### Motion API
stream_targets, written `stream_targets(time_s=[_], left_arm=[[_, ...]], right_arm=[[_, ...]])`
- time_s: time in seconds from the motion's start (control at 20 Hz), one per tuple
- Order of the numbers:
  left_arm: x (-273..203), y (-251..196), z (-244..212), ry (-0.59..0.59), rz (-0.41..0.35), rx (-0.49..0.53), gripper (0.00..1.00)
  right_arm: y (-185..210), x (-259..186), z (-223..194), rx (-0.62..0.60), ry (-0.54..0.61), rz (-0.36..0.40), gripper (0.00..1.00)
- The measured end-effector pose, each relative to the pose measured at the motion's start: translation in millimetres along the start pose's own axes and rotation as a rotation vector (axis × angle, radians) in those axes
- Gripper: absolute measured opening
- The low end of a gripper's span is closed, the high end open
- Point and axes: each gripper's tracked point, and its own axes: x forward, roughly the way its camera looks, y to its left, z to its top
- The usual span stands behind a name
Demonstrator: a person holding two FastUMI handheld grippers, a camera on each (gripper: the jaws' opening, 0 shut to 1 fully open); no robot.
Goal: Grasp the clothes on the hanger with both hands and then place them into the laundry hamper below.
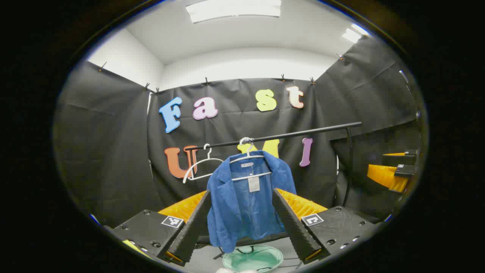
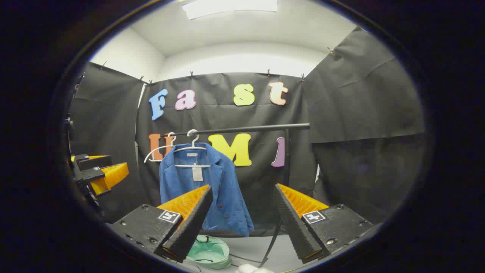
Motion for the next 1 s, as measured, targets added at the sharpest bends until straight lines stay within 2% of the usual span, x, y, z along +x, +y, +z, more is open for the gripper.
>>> stream_targets(time_s=[0.35, 1.0], left_arm=[[0.7, 11.8, -4.6, 0.015, 0.017, -0.007, 0.98], [2.1, 30.0, -16.1, 0.023, 0.004, 0.023, 0.99]], right_arm=[[5.8, 2.5, 11.7, -0.007, -0.021, -0.009, 1.0], [26.3, 7.5, -12.1, 0.006, 0.02, -0.018, 1.0]])
